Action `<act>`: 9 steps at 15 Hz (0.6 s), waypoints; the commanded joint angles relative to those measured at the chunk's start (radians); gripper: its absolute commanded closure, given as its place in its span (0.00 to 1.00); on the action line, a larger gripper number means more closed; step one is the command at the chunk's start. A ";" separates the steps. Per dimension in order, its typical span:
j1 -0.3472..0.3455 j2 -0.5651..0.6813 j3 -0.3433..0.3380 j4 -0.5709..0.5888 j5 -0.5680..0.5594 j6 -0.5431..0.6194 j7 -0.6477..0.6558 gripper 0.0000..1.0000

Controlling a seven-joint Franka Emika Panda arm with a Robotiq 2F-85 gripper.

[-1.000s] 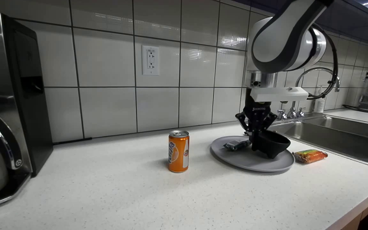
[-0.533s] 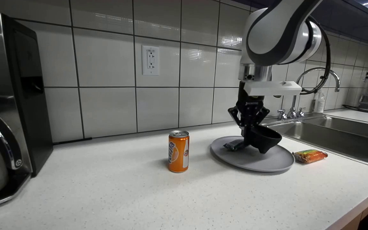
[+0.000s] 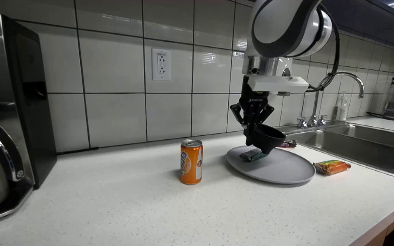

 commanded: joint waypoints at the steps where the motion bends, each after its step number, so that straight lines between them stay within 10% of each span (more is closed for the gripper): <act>1: 0.003 0.020 0.016 0.069 -0.024 -0.052 -0.019 0.98; 9: 0.020 0.143 0.050 0.235 -0.009 -0.101 -0.110 0.98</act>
